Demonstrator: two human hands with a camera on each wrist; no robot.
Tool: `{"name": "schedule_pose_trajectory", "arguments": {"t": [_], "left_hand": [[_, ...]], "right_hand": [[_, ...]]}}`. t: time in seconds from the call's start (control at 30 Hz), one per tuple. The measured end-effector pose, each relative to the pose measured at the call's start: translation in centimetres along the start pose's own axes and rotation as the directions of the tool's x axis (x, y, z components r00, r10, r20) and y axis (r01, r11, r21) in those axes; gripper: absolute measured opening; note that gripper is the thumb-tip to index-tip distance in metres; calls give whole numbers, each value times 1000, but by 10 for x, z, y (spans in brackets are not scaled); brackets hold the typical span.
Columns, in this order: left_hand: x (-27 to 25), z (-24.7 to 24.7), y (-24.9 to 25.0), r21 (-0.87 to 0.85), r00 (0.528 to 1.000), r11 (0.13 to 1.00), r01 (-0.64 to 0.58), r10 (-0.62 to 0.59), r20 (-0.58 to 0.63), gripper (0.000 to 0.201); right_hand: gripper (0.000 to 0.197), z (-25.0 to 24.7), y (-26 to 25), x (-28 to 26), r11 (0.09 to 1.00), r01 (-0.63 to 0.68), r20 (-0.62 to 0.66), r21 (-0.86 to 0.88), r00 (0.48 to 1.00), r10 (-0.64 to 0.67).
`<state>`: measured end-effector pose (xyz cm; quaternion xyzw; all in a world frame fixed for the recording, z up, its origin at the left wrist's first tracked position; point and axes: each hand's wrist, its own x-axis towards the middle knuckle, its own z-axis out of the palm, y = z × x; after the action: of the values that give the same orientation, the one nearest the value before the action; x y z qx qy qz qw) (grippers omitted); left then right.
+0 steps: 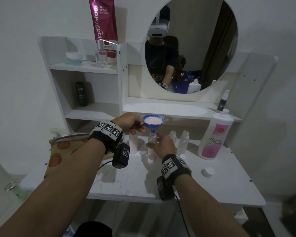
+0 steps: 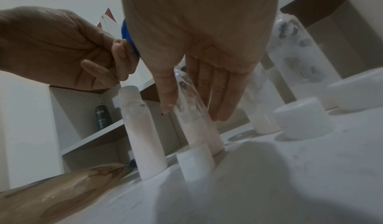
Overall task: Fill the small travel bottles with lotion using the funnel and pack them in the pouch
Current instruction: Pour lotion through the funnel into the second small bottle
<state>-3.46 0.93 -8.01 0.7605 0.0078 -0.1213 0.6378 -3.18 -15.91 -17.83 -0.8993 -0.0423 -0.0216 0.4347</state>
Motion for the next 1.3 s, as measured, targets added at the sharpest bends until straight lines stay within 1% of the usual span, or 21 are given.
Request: {"name": "schedule_pose_trajectory", "arguments": {"t": [0.6,1.3], "left_hand": [[-1,-1,1,4,1000,1000,1,-1,-20,22],[-1,0,3,20,1000,1000,4,-4,-14,23]], "right_hand": [[40,-1,-2,-2,1000,-19,0,4,1000,19],[41,-3,-4,-3,1000,-27,2,15,1000,27]]}}
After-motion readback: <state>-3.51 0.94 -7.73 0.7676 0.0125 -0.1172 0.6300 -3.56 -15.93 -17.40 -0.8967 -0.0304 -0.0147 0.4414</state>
